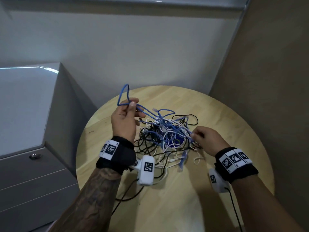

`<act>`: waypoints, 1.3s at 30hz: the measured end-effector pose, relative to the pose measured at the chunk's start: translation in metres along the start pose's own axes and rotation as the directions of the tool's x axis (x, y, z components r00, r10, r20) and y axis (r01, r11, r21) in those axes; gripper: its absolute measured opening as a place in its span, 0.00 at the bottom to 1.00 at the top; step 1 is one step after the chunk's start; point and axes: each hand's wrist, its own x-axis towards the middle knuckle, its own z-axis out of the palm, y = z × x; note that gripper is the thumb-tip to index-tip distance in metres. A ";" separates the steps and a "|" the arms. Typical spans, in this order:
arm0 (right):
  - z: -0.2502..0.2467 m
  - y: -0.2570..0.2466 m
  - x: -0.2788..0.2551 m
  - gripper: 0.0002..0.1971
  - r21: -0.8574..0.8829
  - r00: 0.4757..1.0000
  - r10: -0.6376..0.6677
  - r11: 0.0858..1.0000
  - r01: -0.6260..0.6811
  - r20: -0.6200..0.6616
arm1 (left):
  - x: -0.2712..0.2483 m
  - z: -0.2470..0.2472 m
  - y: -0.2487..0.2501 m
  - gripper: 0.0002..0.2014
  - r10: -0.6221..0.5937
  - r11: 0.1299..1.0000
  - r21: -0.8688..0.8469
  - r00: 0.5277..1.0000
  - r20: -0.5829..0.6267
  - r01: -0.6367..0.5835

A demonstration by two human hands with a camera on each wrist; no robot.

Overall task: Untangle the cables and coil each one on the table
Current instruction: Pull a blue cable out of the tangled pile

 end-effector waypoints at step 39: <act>-0.038 -0.112 -0.027 0.09 0.977 0.967 -0.223 -0.198 0.078 -0.123 | -0.050 0.044 -0.050 0.11 -0.174 0.854 0.479 0.753 0.634 -0.206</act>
